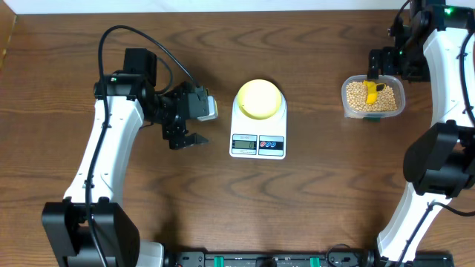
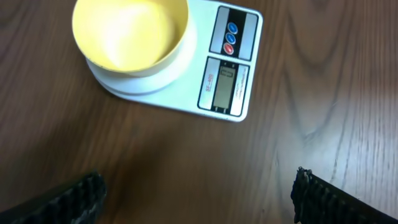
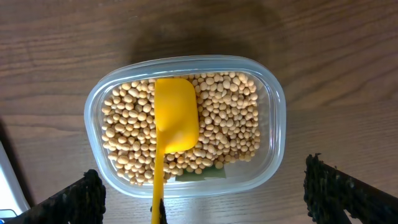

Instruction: Scoop item into bowl and weigh 50g on scale

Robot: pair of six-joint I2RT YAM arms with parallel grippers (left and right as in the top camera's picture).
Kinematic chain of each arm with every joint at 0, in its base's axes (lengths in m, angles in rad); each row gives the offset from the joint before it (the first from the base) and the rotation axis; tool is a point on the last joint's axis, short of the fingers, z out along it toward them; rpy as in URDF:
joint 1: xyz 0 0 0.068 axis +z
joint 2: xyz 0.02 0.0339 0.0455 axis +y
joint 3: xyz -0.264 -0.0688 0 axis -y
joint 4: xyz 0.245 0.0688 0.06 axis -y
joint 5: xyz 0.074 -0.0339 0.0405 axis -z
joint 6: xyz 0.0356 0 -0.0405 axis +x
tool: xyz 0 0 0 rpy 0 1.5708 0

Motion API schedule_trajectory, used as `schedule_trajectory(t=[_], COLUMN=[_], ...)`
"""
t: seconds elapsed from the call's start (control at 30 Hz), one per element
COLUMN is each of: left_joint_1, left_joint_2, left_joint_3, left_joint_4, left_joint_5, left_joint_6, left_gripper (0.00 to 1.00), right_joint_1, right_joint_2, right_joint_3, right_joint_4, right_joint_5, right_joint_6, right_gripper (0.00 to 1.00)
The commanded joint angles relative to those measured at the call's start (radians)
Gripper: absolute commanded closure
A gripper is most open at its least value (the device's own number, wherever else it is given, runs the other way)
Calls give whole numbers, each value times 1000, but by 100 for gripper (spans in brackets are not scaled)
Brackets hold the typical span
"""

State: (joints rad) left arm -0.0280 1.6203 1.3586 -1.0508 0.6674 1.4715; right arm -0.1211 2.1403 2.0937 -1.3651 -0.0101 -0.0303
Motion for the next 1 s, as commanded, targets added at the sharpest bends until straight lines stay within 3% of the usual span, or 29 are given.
schedule_trajectory(t=[0.0,0.1,0.23,0.7,0.97], left_joint_1=[2,2,2,-1,-6], left_joint_2=[-4,-2,28,104,104], left_joint_3=[16,3,1,1,1], left_joint_4=[-48,-1,2,25,28], left_joint_5=[-25,-24,-24,-20,33], left_joint_6=[35,39,146,142,246], left_gripper=[2,2,2,2,2], right_joint_1=[4,4,4,4,4], right_joint_2=[7,7,7,7,7], right_joint_3=[18,18,18,18,18], right_joint_4=[0,0,0,0,0], right_joint_5=[4,4,4,4,4], right_joint_6=[-1,-1,-1,-1,-1], right_gripper=[1,1,1,1,1])
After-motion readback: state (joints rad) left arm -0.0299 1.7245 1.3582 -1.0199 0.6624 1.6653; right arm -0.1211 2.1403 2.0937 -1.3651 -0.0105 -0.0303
